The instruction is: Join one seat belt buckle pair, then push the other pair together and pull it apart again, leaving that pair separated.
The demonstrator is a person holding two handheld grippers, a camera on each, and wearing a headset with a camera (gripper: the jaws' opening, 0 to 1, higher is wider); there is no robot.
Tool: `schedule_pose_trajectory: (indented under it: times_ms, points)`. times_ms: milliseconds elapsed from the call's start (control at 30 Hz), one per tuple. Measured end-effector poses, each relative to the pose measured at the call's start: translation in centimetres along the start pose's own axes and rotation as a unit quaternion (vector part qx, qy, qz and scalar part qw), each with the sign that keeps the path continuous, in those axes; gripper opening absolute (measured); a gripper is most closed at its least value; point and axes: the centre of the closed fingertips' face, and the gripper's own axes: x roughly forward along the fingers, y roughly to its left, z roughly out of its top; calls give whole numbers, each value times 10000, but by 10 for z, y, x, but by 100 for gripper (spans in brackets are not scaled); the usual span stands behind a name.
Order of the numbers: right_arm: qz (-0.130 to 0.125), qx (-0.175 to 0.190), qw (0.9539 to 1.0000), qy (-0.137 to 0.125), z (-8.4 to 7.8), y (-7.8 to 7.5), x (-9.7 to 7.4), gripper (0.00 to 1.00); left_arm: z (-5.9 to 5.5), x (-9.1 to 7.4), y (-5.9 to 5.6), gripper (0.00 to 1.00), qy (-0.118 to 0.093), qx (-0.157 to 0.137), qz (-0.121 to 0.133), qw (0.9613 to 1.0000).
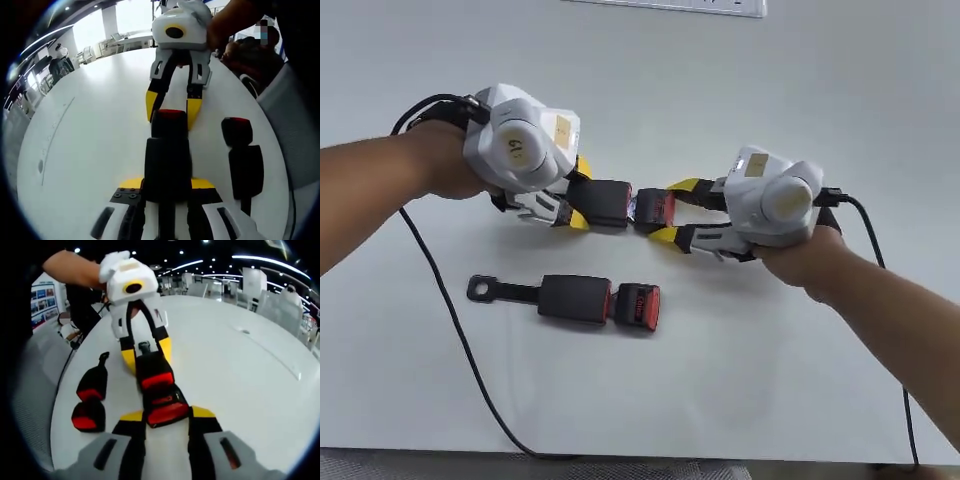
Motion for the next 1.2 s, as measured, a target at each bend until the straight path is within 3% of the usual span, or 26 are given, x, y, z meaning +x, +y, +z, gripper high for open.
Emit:
schedule_pose_trajectory:
  times_ms: [567, 1200]
  points:
    - [-85, -179, 9991, 372, -3, -3, 6, 32, -1, -1, -2, 33, 154, 54, -41, 9999]
    - [-190, -176, 9986, 466, -3, -3, 9, 33, -2, 0, 0, 33, 164, 44, -42, 9998]
